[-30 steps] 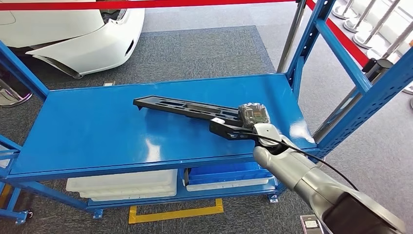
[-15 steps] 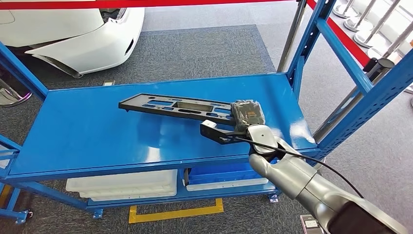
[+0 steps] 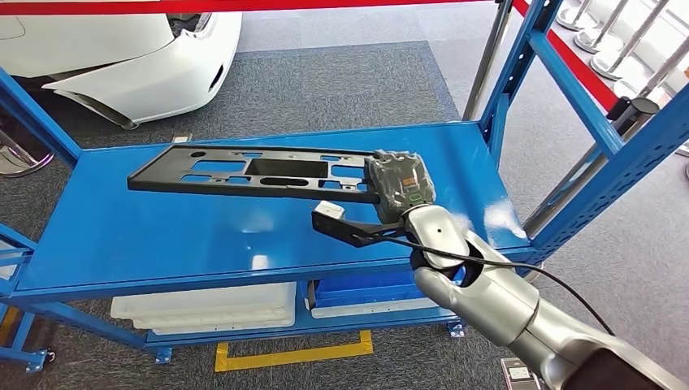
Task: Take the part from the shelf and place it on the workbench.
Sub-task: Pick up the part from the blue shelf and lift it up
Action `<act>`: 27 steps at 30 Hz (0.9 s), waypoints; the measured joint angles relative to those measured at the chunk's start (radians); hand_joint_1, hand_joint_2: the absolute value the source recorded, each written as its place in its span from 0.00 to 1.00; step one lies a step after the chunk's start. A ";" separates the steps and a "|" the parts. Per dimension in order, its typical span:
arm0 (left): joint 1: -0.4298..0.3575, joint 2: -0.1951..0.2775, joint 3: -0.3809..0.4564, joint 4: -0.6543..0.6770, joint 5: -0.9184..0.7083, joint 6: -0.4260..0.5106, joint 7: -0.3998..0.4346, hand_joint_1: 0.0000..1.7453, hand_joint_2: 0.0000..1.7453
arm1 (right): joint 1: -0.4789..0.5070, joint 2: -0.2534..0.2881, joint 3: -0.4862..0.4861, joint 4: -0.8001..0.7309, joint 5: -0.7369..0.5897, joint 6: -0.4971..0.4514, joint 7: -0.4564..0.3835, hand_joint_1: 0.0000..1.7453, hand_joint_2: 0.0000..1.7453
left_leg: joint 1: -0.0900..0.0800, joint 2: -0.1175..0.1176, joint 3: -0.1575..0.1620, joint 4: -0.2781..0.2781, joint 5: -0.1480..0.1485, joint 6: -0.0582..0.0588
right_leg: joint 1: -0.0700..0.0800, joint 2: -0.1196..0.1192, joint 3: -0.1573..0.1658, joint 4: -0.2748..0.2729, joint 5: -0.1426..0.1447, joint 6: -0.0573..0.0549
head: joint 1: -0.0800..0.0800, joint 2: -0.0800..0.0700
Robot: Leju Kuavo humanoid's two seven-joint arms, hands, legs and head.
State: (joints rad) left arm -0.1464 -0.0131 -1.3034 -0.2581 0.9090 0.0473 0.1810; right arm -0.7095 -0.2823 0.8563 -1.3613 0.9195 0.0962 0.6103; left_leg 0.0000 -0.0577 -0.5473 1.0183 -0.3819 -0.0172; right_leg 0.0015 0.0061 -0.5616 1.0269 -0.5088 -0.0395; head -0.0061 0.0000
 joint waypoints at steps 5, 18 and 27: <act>-0.001 0.000 0.003 0.000 0.001 0.002 -0.006 0.00 0.75 | 0.002 -0.007 0.000 -0.041 0.014 0.001 -0.012 1.00 1.00 | 0.000 0.000 -0.001 0.000 0.000 0.000 | 0.000 0.000 -0.001 0.000 0.000 0.000 | 0.000 0.000; -0.006 -0.001 0.008 0.000 0.031 0.002 -0.025 0.00 1.00 | -0.028 -0.009 0.025 -0.137 0.049 0.005 -0.022 1.00 1.00 | 0.000 0.000 -0.002 0.000 0.000 0.000 | 0.000 0.000 -0.001 0.000 0.000 0.000 | 0.000 0.000; -0.003 -0.010 0.010 -0.002 0.083 0.070 -0.018 0.00 1.00 | -0.035 -0.011 0.053 -0.157 -0.047 -0.038 -0.011 1.00 1.00 | -0.001 0.000 -0.004 0.004 -0.001 0.002 | -0.003 -0.001 -0.002 0.000 0.001 0.003 | -0.002 0.000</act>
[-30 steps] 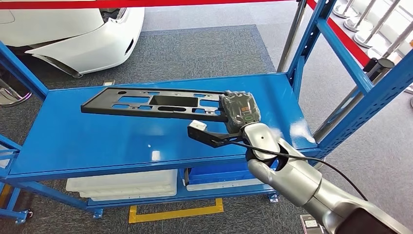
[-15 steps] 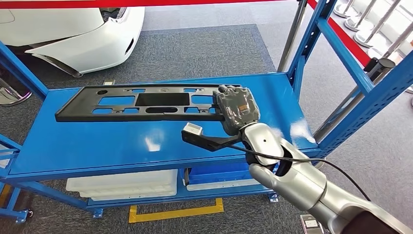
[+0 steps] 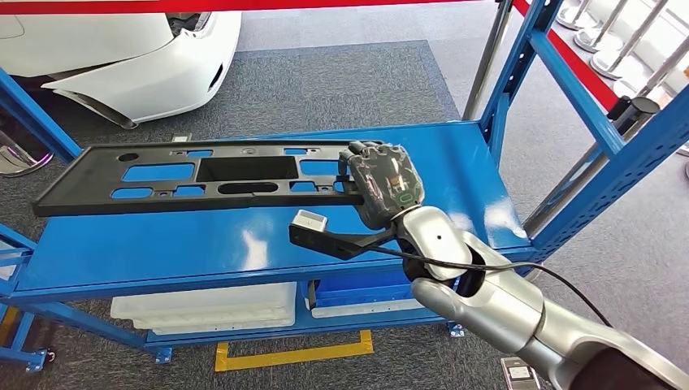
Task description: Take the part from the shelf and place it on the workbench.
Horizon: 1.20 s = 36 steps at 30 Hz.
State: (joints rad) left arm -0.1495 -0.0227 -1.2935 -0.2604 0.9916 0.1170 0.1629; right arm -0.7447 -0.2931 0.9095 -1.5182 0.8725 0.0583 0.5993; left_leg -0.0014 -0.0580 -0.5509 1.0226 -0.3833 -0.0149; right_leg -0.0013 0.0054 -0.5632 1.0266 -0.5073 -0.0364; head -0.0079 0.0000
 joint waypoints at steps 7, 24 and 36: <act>0.000 -0.001 0.001 -0.002 0.002 0.001 0.000 0.00 1.00 | 0.000 -0.007 0.001 -0.014 0.011 -0.006 0.017 1.00 1.00 | -0.005 0.000 -0.006 0.003 0.004 0.015 | -0.003 0.000 -0.002 -0.003 0.007 0.014 | -0.003 0.000; -0.004 -0.004 0.006 -0.001 -0.004 -0.019 0.000 0.00 1.00 | 0.025 -0.035 -0.004 -0.044 0.022 -0.024 0.055 1.00 1.00 | 0.013 0.006 -0.040 0.029 0.017 -0.018 | -0.022 0.003 -0.037 0.029 0.015 0.019 | 0.020 0.000; 0.000 -0.003 0.006 -0.001 0.005 -0.041 0.012 0.00 1.00 | 0.030 -0.046 -0.006 -0.059 0.005 -0.001 0.079 1.00 1.00 | -0.019 0.036 0.086 0.006 -0.073 0.025 | 0.013 -0.002 -0.139 0.023 0.116 -0.008 | -0.025 0.000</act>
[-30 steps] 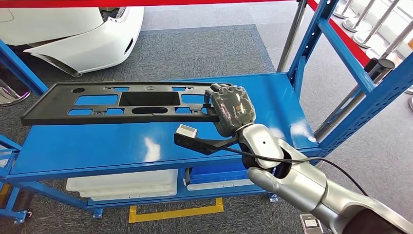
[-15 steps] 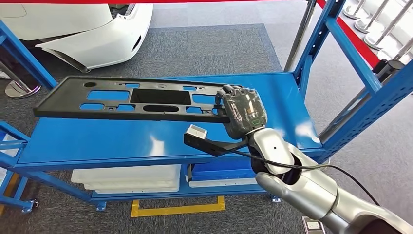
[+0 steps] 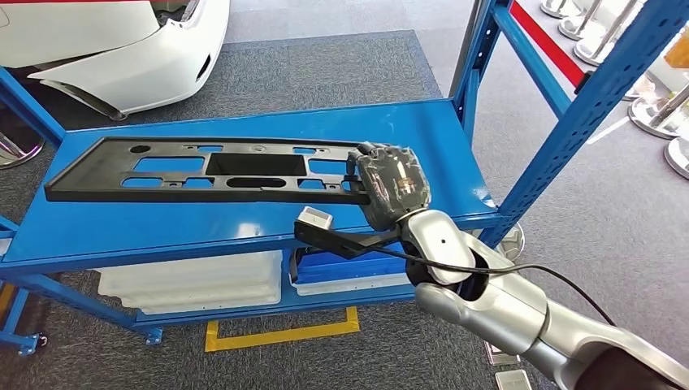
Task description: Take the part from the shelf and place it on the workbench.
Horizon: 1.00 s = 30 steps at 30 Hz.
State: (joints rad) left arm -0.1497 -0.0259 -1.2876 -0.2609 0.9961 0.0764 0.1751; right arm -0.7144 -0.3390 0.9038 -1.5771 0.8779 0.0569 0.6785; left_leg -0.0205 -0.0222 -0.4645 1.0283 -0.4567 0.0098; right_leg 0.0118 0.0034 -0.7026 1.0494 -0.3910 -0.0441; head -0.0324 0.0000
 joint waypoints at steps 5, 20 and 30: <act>0.001 -0.002 0.000 0.000 0.008 -0.009 0.006 0.00 1.00 | -0.002 -0.007 0.000 -0.003 -0.006 0.003 0.001 1.00 1.00 | 0.003 0.012 -0.042 -0.039 0.064 0.018 | -0.008 0.000 -0.028 0.034 -0.045 0.028 | 0.002 0.000; -0.018 -0.002 0.005 0.002 0.021 -0.008 0.019 0.00 1.00 | -0.014 -0.010 0.001 -0.003 -0.016 0.003 0.004 1.00 1.00 | 0.007 0.031 -0.199 0.059 0.110 -0.033 | -0.028 -0.023 0.142 -0.019 -0.116 0.003 | 0.025 0.000; -0.009 -0.004 0.006 0.002 0.025 -0.008 0.029 0.00 1.00 | -0.018 -0.010 0.003 -0.003 -0.018 0.000 0.006 1.00 1.00 | 0.008 -0.010 -0.022 0.024 0.029 -0.017 | -0.008 0.012 0.013 -0.018 0.002 0.006 | -0.012 0.000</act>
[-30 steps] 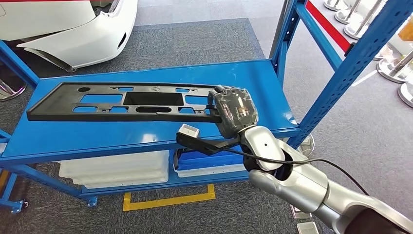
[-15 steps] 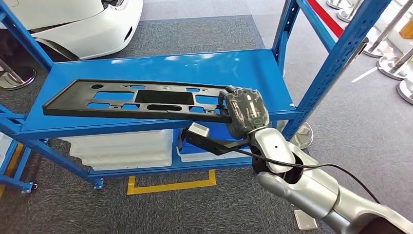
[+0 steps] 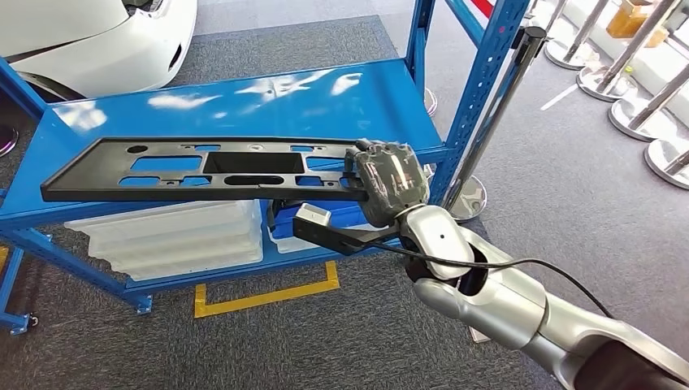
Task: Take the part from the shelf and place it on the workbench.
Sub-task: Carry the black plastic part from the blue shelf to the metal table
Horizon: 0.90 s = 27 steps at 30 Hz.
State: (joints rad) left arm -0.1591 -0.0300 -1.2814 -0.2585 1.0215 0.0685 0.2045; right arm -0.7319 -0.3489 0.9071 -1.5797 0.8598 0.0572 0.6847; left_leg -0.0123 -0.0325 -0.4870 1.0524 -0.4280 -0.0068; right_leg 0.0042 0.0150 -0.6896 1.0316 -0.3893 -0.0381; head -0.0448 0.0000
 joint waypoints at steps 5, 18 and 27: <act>0.005 -0.003 0.000 0.000 0.002 0.000 0.001 0.00 1.00 | -0.001 -0.001 0.000 0.001 -0.001 -0.002 0.001 1.00 1.00 | -0.004 0.015 -0.021 -0.056 0.041 0.031 | -0.009 0.007 -0.029 0.021 -0.014 0.025 | 0.003 0.000; -0.011 -0.004 0.000 0.001 0.009 0.000 0.001 0.00 1.00 | -0.002 -0.002 0.000 0.001 0.007 -0.005 0.004 1.00 1.00 | -0.010 0.063 -0.170 -0.022 0.164 0.011 | -0.008 -0.041 0.166 -0.010 -0.136 0.014 | 0.004 0.000; -0.013 -0.003 0.000 0.002 0.015 0.000 -0.002 0.00 1.00 | -0.003 0.000 0.001 0.001 0.014 -0.005 0.009 1.00 1.00 | 0.003 0.035 -0.154 0.226 -0.006 -0.025 | -0.011 -0.010 0.048 -0.003 -0.039 -0.004 | -0.032 0.000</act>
State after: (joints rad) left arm -0.1718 -0.0332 -1.2814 -0.2561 1.0367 0.0686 0.2023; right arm -0.7349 -0.3491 0.9079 -1.5785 0.8741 0.0523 0.6939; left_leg -0.0088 0.0024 -0.6414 1.2783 -0.4339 -0.0319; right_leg -0.0068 0.0053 -0.6420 1.0286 -0.4283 -0.0419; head -0.0767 0.0000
